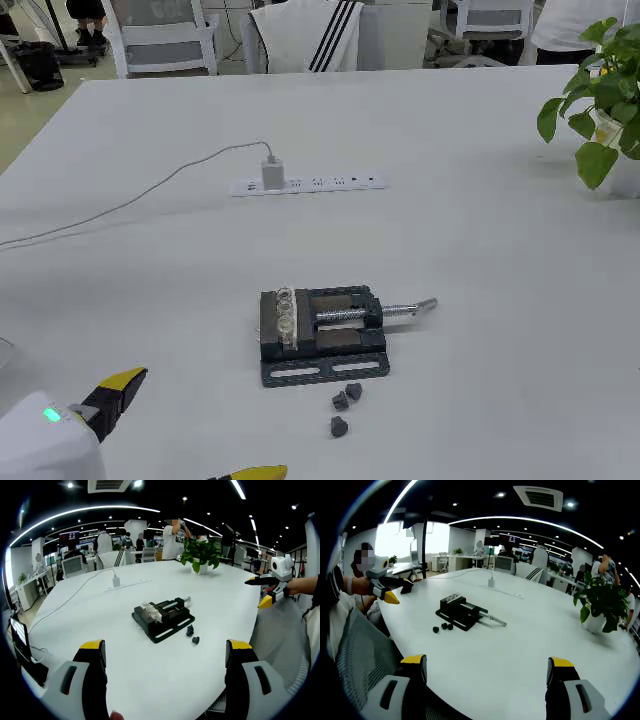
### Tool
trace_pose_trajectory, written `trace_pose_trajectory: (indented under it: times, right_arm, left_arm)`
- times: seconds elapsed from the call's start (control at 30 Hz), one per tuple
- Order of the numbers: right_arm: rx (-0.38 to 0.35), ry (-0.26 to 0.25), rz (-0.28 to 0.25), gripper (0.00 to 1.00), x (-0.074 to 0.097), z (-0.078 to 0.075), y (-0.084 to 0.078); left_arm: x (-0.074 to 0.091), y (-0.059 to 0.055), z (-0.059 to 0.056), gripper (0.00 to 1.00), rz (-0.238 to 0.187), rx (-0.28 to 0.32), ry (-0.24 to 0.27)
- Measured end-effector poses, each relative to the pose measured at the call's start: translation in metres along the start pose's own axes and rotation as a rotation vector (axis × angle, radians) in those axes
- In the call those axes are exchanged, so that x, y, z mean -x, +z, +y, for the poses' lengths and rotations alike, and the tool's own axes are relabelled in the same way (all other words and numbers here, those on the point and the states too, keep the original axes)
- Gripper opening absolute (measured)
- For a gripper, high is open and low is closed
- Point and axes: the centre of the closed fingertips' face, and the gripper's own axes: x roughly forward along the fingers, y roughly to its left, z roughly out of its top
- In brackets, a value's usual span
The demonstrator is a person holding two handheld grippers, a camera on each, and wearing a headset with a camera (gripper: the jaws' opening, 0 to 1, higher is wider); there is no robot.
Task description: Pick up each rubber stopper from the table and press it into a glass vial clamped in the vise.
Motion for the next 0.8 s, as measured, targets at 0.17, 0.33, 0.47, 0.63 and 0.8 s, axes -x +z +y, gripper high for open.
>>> trace_pose_trajectory:
  times: [0.17,0.33,0.47,0.63,0.8]
  right_arm:
    - [0.007,0.007,0.009,0.99,-0.003,0.0,0.0]
    - [0.028,0.022,0.012,0.99,-0.009,0.001,0.004]
    - [0.059,0.046,0.03,0.99,-0.014,0.005,0.003]
    - [0.084,0.063,0.043,0.99,-0.019,0.005,0.006]
    - [0.124,0.094,0.058,0.99,-0.026,0.008,0.011]
  left_arm:
    - [-0.001,-0.003,-0.001,0.99,0.003,0.007,-0.001]
    - [-0.002,-0.004,0.001,0.99,0.003,0.004,-0.003]
    - [-0.003,-0.003,0.003,0.99,0.007,-0.022,-0.005]
    - [-0.005,-0.002,0.003,0.99,0.001,-0.022,-0.006]
    - [-0.006,-0.001,0.001,0.99,0.0,-0.033,-0.019]
